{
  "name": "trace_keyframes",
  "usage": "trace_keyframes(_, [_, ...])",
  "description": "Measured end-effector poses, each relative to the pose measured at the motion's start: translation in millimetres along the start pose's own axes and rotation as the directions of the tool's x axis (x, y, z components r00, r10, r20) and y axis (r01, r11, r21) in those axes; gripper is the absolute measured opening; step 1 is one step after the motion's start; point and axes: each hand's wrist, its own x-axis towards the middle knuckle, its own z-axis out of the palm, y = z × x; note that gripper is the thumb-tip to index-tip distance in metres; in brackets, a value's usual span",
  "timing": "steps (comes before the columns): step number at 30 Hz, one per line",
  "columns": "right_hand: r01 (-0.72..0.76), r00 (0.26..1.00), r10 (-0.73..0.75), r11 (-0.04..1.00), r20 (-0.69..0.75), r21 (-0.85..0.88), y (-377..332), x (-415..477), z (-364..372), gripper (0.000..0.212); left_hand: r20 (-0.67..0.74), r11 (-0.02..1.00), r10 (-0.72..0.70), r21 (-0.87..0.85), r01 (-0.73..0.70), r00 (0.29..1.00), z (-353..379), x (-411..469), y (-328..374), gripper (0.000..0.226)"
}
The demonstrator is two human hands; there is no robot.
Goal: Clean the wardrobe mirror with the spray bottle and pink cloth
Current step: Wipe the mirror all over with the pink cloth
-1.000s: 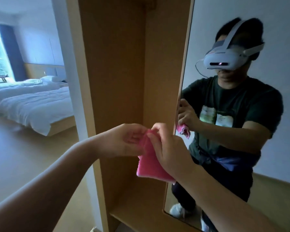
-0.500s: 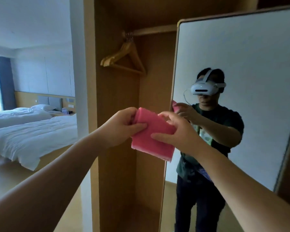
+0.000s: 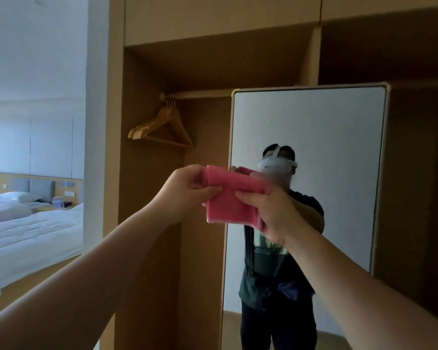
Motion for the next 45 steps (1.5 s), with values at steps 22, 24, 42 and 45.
trace_keyframes(22, [0.359,0.873,-0.481,0.525,0.079,-0.771,-126.6,110.2,-25.9,0.046,-0.258,0.965,0.135,0.255,-0.067,0.957,24.9,137.0,-1.1,0.018])
trace_keyframes(24, [0.371,0.837,-0.542,0.459,0.077,-0.807,-140.0,127.5,-21.2,0.038,-0.269,0.951,0.162,0.298,-0.078,0.949,19.3,147.8,-12.9,0.014])
trace_keyframes(42, [0.073,0.778,-0.592,-0.244,0.208,-0.967,-167.3,193.9,3.1,0.016,-0.178,0.966,0.104,0.253,-0.057,0.978,51.1,192.0,-60.8,0.027])
trace_keyframes(45, [0.063,0.871,-0.446,-0.315,0.206,-0.947,-166.1,194.0,1.7,0.02,-0.217,0.97,0.103,0.24,-0.049,0.971,54.6,194.5,-64.4,0.025])
